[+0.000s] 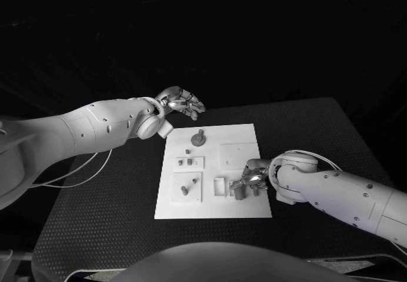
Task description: Assemble the parts on the task board
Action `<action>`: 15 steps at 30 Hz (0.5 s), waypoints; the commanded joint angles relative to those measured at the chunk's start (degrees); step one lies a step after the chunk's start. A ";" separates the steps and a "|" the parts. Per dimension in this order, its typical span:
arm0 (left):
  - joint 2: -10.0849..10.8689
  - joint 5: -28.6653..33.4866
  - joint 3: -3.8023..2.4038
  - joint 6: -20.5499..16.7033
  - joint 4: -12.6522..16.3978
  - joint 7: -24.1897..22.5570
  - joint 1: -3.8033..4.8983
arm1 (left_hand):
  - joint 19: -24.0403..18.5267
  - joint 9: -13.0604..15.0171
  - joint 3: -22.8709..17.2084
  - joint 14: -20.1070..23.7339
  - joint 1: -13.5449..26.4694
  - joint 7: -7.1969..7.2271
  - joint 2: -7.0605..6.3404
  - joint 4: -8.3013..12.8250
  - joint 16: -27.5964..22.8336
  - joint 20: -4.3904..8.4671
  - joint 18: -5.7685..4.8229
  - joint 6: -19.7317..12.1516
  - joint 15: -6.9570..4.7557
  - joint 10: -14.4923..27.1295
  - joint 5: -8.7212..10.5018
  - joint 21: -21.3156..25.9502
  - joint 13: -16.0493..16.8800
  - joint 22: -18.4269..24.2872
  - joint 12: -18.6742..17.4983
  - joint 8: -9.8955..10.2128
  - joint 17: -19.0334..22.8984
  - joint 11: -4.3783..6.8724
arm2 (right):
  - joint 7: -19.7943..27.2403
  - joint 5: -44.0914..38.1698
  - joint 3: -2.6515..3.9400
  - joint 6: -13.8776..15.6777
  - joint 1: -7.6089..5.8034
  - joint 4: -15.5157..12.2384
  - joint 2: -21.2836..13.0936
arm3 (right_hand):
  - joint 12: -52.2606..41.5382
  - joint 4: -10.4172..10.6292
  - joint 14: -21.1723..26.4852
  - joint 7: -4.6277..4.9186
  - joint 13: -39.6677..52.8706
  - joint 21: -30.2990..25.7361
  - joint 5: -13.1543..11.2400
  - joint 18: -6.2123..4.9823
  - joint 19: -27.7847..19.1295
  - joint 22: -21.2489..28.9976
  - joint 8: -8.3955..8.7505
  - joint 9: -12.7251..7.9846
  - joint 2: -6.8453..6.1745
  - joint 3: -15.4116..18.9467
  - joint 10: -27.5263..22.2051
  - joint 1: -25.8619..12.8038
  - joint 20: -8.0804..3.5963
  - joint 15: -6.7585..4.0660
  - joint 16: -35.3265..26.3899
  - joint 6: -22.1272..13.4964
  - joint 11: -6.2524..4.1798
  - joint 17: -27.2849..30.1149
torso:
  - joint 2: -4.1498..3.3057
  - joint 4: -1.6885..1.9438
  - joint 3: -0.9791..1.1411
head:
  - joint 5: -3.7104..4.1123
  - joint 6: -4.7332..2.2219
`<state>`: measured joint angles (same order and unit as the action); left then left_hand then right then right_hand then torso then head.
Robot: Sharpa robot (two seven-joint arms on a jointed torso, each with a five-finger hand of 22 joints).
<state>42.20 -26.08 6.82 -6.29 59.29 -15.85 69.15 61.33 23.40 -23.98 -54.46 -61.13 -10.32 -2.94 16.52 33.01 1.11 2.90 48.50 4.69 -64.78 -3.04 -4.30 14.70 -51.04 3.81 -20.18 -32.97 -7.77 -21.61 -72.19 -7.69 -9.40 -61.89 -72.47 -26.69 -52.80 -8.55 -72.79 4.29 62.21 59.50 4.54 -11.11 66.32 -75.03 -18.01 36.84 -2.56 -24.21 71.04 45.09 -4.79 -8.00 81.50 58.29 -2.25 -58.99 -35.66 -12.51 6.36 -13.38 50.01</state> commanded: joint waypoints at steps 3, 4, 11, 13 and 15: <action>0.00 0.32 -0.03 0.95 0.10 -0.05 0.04 | 0.03 -0.06 -0.10 -0.27 0.56 0.02 -0.03 -0.30 -0.31 -0.11 0.79 -0.19 0.01 0.14 0.10 0.19 -0.09 0.09 0.19 -0.08 -0.09 -0.05 | -1.22 -1.91 -0.44 -0.13 0.56 0.13 -0.34 | -0.56 -4.52 -0.83 -0.12 -0.23 0.39 0.40 -3.89 0.34 -0.77 1.25 -0.05 3.14 -1.43 -0.22 1.64 0.49 -0.16 -0.35 0.77 0.08 -0.37 | -0.02 -0.03 -0.04 | -0.13 -0.01; 0.02 0.32 -0.03 0.94 0.10 -0.04 0.04 | 0.03 -0.06 -0.11 -0.27 0.57 0.02 -0.03 -0.30 -0.31 -0.11 0.79 -0.20 0.01 0.14 0.10 0.19 -0.09 0.09 0.19 -0.08 -0.09 -0.05 | -1.17 -1.86 -0.44 0.02 0.56 0.08 -0.40 | -0.60 -5.14 -0.86 -0.03 -0.27 0.38 0.41 -3.89 0.38 -0.75 1.28 -0.03 3.77 -1.63 -0.18 1.59 0.57 -0.14 -0.41 0.85 0.00 -0.37 | -0.02 -0.02 -0.05 | -0.17 -0.01; 0.14 0.32 -0.02 1.03 -0.14 0.26 0.04 | 0.01 -0.07 -0.11 -0.26 0.61 0.02 -0.04 -0.28 -0.34 -0.12 0.79 -0.21 0.01 0.16 0.11 0.19 -0.10 0.09 0.19 -0.08 -0.11 -0.05 | -1.38 2.01 -0.43 0.47 0.44 -2.06 -2.18 | -0.80 -7.87 -1.11 -0.11 -0.53 0.43 0.46 -3.89 0.51 -0.78 1.44 0.11 6.58 -2.44 -0.07 0.50 1.03 -0.11 -0.60 1.36 0.01 -0.67 | -0.05 -0.01 -0.04 | -0.31 -0.01; 0.18 0.32 -0.02 1.44 -0.24 0.62 0.04 | 0.01 -0.07 -0.12 -0.26 0.62 0.02 -0.05 -0.28 -0.35 -0.12 0.79 -0.21 0.01 0.16 0.11 0.19 -0.10 0.09 0.19 -0.07 -0.12 -0.05 | -1.48 4.45 -0.43 0.33 -0.02 -2.83 -2.69 | -0.82 -7.97 -1.11 -0.13 -0.55 0.43 0.46 -3.89 0.51 -0.78 1.44 0.12 6.71 -2.52 -0.05 0.47 1.07 -0.10 -0.62 1.43 0.00 -0.65 | -0.04 -0.03 -0.01 | -0.36 -0.01; 0.23 0.32 -0.01 1.37 -0.18 0.62 0.04 | -0.01 -0.08 -0.11 -0.25 0.68 0.01 -0.06 -0.29 -0.38 -0.13 0.78 -0.22 0.02 0.18 0.11 0.20 -0.11 0.10 0.18 -0.07 -0.14 -0.06 | -1.64 6.04 -0.42 0.29 -0.59 -3.57 -3.17 | -0.84 -7.95 -1.12 -0.14 -0.58 0.44 0.44 -3.89 0.51 -0.79 1.43 0.14 6.84 -2.54 -0.02 0.27 1.14 -0.09 -0.66 1.55 -0.01 -0.64 | -0.05 -0.03 -0.04 | -0.44 -0.01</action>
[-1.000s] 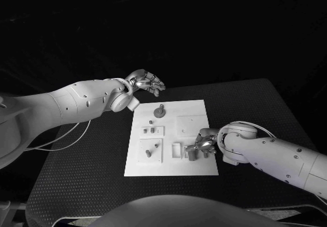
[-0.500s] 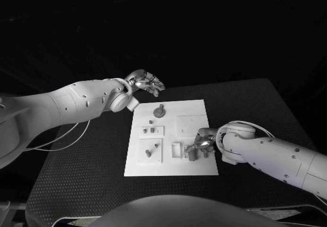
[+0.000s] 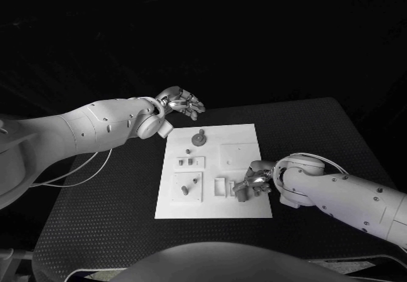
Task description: Assemble the parts on the task board
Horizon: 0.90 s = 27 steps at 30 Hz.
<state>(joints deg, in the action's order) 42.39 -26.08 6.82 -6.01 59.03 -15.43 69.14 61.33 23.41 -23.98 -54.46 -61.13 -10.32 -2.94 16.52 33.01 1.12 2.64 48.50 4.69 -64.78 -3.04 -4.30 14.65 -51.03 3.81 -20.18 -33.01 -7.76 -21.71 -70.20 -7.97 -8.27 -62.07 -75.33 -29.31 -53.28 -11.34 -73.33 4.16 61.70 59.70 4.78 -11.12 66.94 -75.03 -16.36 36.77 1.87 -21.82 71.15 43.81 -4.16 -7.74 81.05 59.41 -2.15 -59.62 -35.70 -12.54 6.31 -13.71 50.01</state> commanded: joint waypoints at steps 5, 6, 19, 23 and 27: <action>-0.06 0.35 -0.01 -0.04 -0.38 -0.61 0.05 | 0.00 -0.09 -0.24 -0.28 0.58 0.03 -0.07 -0.19 -0.42 -0.10 1.07 -0.22 0.00 0.15 0.10 0.18 -0.08 0.08 0.21 -0.08 -0.17 -0.04 | -1.55 5.04 -0.12 -0.97 -2.26 -2.74 -1.45 | -0.39 -5.14 -0.61 -0.02 -0.12 0.25 0.19 -3.88 -0.12 -0.79 -0.21 0.22 2.63 -4.99 -0.10 1.27 0.61 -0.35 -0.25 0.54 -0.12 -0.04 | -0.05 -0.03 0.00 | -0.32 -0.01; -0.08 0.39 -0.01 -0.05 -0.59 -0.61 0.05 | 0.01 -0.11 -0.29 -0.29 0.51 0.02 -0.14 -0.14 -0.43 -0.09 1.08 -0.24 -0.01 0.14 0.10 0.17 -0.08 0.08 0.21 -0.07 -0.20 -0.03 | -1.57 5.08 -0.12 -1.05 -2.49 -3.12 -1.60 | -0.40 -5.16 -0.59 -0.03 -0.12 0.25 0.20 -3.88 -0.12 -0.80 -0.21 0.23 2.67 -5.01 -0.09 1.27 0.61 -0.35 -0.27 0.56 -0.12 0.01 | -0.05 -0.04 0.00 | -0.34 -0.01; -0.43 0.67 -0.01 0.09 -1.02 -0.42 0.06 | 0.03 -0.12 -0.35 -0.33 0.64 0.01 -0.15 -0.23 -0.48 -0.12 1.06 -0.24 0.00 0.12 0.11 0.15 -0.10 0.08 0.23 -0.08 -0.28 -0.04 | -1.60 11.41 0.15 -1.28 -3.94 -1.66 0.73 | -0.40 -5.14 -0.44 -0.04 -0.21 0.24 0.18 -3.88 -0.15 -0.80 -0.16 0.23 2.73 -5.08 -0.08 0.95 0.72 -0.35 -0.44 0.69 -0.13 0.27 | -0.08 0.02 0.10 | -0.29 -0.01; -0.65 0.70 -0.01 0.11 -0.82 -0.37 0.07 | 0.02 -0.13 -0.35 -0.33 0.68 0.00 -0.18 -0.24 -0.50 -0.13 1.06 -0.25 0.00 0.13 0.11 0.15 -0.11 0.08 0.23 -0.07 -0.30 -0.05 | -1.49 12.18 0.12 -2.17 -4.00 1.08 3.37 | -0.37 -5.12 -0.37 -0.02 -0.26 0.20 0.18 -3.88 -0.21 -0.79 -0.08 0.21 2.69 -5.10 -0.11 0.69 0.78 -0.34 -0.53 0.66 -0.12 0.36 | -0.12 0.00 -0.02 | -0.24 -0.01; -1.02 0.72 -0.01 0.20 -0.79 -0.31 0.07 | 0.02 -0.13 -0.36 -0.33 0.72 0.00 -0.19 -0.25 -0.51 -0.13 1.06 -0.25 0.00 0.14 0.11 0.15 -0.11 0.09 0.23 -0.07 -0.32 -0.05 | -1.70 13.30 0.00 -2.92 -3.95 2.85 5.37 | -0.35 -5.05 -0.35 0.00 -0.31 0.17 0.18 -3.88 -0.25 -0.78 -0.01 0.19 2.75 -5.13 -0.14 0.42 0.84 -0.33 -0.58 0.65 -0.10 0.35 | -0.13 0.06 0.04 | -0.44 -0.01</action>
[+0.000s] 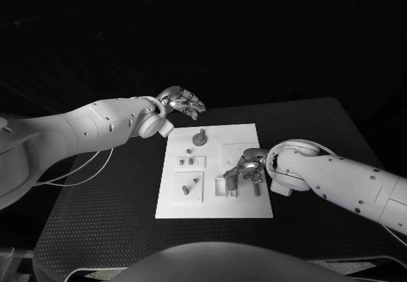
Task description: Assemble the parts on the task board
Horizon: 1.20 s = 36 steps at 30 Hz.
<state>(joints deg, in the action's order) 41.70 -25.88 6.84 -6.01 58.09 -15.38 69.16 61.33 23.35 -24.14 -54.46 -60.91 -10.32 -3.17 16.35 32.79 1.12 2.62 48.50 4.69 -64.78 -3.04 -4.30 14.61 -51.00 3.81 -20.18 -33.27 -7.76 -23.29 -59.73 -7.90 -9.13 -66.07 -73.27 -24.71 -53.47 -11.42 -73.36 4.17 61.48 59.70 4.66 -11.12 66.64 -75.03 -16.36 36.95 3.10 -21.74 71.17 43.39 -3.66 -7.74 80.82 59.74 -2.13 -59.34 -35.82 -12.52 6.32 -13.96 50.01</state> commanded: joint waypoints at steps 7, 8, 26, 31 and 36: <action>-0.65 0.60 -0.02 0.57 0.06 -0.21 0.06 | 0.00 -0.09 -0.21 -0.31 0.55 -0.02 0.01 -0.11 -0.33 -0.13 1.07 -0.30 0.01 0.17 0.11 0.16 -0.09 0.06 0.21 -0.05 -0.09 -0.06 | -0.14 3.48 -0.22 -2.78 0.92 1.97 2.87 | -0.15 -4.84 -0.23 0.02 -0.18 0.09 0.32 -3.88 -0.05 -0.76 0.14 -0.03 2.02 -5.37 -0.25 0.21 0.44 -0.29 -0.48 0.31 -0.08 0.12 | 0.01 0.12 0.04 | -0.47 -0.01; -0.69 0.62 -0.02 0.62 0.05 -0.20 0.06 | -0.01 -0.10 -0.21 -0.31 0.59 -0.03 0.00 -0.12 -0.34 -0.14 1.07 -0.32 0.02 0.18 0.11 0.16 -0.09 0.06 0.21 -0.04 -0.10 -0.07 | -0.12 3.30 -0.24 -2.89 1.09 2.28 3.10 | -0.15 -4.84 -0.22 0.02 -0.19 0.09 0.32 -3.88 -0.05 -0.76 0.15 -0.03 2.06 -5.38 -0.25 0.16 0.45 -0.29 -0.48 0.31 -0.08 0.12 | 0.01 0.07 0.03 | -0.54 -0.01; -0.74 0.62 -0.02 0.87 0.02 0.00 0.06 | -0.05 -0.13 -0.21 -0.29 0.89 -0.06 0.00 -0.21 -0.45 -0.16 1.06 -0.37 0.04 0.22 0.11 0.17 -0.13 0.08 0.20 -0.02 -0.19 -0.09 | -0.14 1.57 -0.41 -2.64 1.98 4.04 3.96 | -0.19 -4.91 -0.22 0.02 -0.21 0.08 0.34 -3.88 -0.07 -0.77 0.21 -0.03 2.27 -5.54 -0.28 -0.02 0.47 -0.29 -0.50 0.35 -0.08 0.06 | 0.00 -0.03 0.11 | -0.88 -0.01; -0.71 0.62 -0.02 0.89 0.00 0.03 0.06 | -0.05 -0.14 -0.22 -0.28 0.92 -0.06 0.01 -0.21 -0.46 -0.16 1.06 -0.37 0.04 0.23 0.11 0.18 -0.13 0.08 0.20 -0.02 -0.20 -0.10 | -0.26 1.28 -0.43 -2.21 2.20 4.46 4.23 | -0.19 -4.94 -0.19 0.02 -0.21 0.09 0.33 -3.88 -0.08 -0.77 0.23 -0.03 2.24 -5.55 -0.30 -0.07 0.48 -0.29 -0.52 0.34 -0.08 0.10 | -0.01 -0.03 0.11 | -0.88 -0.01; -0.72 0.63 -0.01 0.98 0.00 0.09 0.06 | -0.06 -0.14 -0.23 -0.28 0.95 -0.06 0.02 -0.21 -0.48 -0.16 1.06 -0.37 0.04 0.23 0.11 0.18 -0.14 0.09 0.20 -0.03 -0.22 -0.10 | -0.73 0.50 -0.48 -1.45 2.31 5.14 4.41 | -0.20 -4.98 -0.15 0.03 -0.22 0.08 0.33 -3.88 -0.09 -0.78 0.27 -0.04 2.15 -5.58 -0.34 -0.14 0.49 -0.29 -0.56 0.31 -0.07 0.14 | -0.04 0.03 0.10 | -0.90 -0.01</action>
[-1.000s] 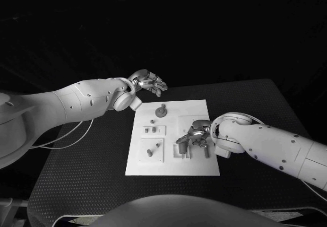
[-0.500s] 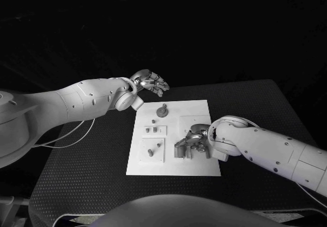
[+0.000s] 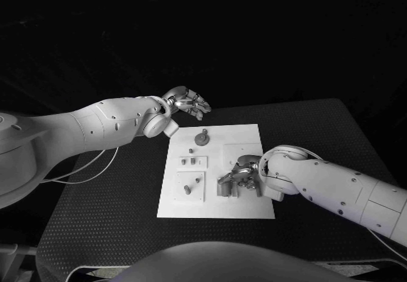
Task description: Assemble the parts on the task board
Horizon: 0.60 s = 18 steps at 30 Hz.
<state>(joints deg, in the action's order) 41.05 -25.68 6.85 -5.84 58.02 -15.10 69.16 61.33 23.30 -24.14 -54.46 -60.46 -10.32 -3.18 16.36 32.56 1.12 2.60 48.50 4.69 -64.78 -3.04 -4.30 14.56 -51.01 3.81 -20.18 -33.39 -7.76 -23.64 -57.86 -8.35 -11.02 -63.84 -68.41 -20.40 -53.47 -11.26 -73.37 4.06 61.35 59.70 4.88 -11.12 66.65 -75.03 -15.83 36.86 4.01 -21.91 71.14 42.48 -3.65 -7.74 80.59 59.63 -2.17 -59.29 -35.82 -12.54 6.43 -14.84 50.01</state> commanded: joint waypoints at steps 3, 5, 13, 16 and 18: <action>-0.05 0.42 -0.02 0.88 0.09 -0.14 0.05 | -0.07 -0.09 -0.24 -0.28 0.52 -0.06 0.04 -0.21 -0.27 -0.16 1.08 -0.38 0.05 0.24 0.11 0.18 -0.10 0.10 0.20 -0.03 -0.11 -0.09 | -0.51 -2.09 -0.05 0.83 0.11 0.35 0.13 | -0.20 -5.15 -0.10 0.16 -0.10 0.08 0.10 -3.88 -0.11 -0.78 -0.23 0.04 1.20 -5.43 -0.33 0.73 0.49 -0.29 -0.35 0.39 -0.03 0.12 | -0.03 0.03 -0.02 | -0.09 -0.01; -0.03 0.42 -0.02 0.87 0.08 -0.13 0.05 | -0.07 -0.09 -0.24 -0.28 0.54 -0.06 0.04 -0.21 -0.28 -0.16 1.09 -0.38 0.05 0.24 0.11 0.18 -0.10 0.10 0.20 -0.03 -0.12 -0.10 | -0.66 -2.34 -0.07 1.45 0.12 0.34 0.16 | -0.20 -5.16 -0.07 0.16 -0.11 0.08 0.09 -3.88 -0.12 -0.78 -0.20 0.04 1.15 -5.44 -0.36 0.68 0.49 -0.29 -0.37 0.38 -0.02 0.14 | -0.04 0.02 -0.02 | -0.10 -0.01; -0.03 0.42 -0.02 1.02 0.06 -0.11 0.05 | -0.08 -0.09 -0.26 -0.28 0.59 -0.06 0.04 -0.21 -0.31 -0.16 1.09 -0.38 0.05 0.25 0.11 0.18 -0.11 0.10 0.20 -0.03 -0.15 -0.10 | -0.44 -2.93 -0.07 3.51 0.21 0.20 0.22 | -0.18 -5.12 0.05 0.19 -0.13 0.05 0.09 -3.88 -0.15 -0.77 -0.10 0.02 0.96 -5.49 -0.47 0.48 0.51 -0.28 -0.48 0.30 0.01 0.26 | -0.03 0.03 -0.02 | -0.11 -0.01; 0.00 0.42 -0.02 1.08 0.01 -0.09 0.05 | -0.08 -0.10 -0.26 -0.28 0.61 -0.06 0.05 -0.22 -0.32 -0.16 1.09 -0.38 0.05 0.25 0.11 0.18 -0.11 0.10 0.20 -0.03 -0.17 -0.10 | -0.36 -2.95 -0.06 3.57 0.23 0.15 0.21 | -0.19 -5.12 0.05 0.19 -0.14 0.04 0.09 -3.88 -0.15 -0.77 -0.09 0.02 0.96 -5.51 -0.48 0.47 0.51 -0.28 -0.48 0.30 0.01 0.25 | -0.04 0.02 -0.02 | -0.23 -0.01; 0.03 0.42 -0.02 1.08 0.03 -0.08 0.05 | -0.08 -0.10 -0.26 -0.28 0.63 -0.06 0.05 -0.22 -0.32 -0.16 1.09 -0.38 0.05 0.25 0.11 0.17 -0.12 0.10 0.20 -0.03 -0.17 -0.10 | -0.36 -2.93 -0.06 3.12 0.23 0.24 0.28 | -0.19 -5.12 0.08 0.19 -0.14 0.04 0.09 -3.88 -0.15 -0.77 -0.09 0.02 0.96 -5.52 -0.48 0.46 0.51 -0.28 -0.50 0.29 0.01 0.30 | -0.04 0.01 -0.02 | -0.22 -0.01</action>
<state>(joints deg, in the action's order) 41.08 -25.64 6.85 -5.61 57.97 -14.94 69.16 61.33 23.25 -24.14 -54.46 -60.46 -10.32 -3.18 16.35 32.56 1.12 2.60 48.50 4.69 -64.78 -3.04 -4.30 14.52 -50.97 3.81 -20.17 -33.51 -7.77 -24.01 -59.86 -8.38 -8.47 -63.70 -68.19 -20.22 -53.47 -11.27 -73.36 4.17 61.29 59.70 4.87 -11.16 66.45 -75.03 -15.79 36.92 4.00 -21.90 71.15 42.49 -3.45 -7.73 80.38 59.73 -2.16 -59.05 -35.85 -12.51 6.41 -15.01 50.01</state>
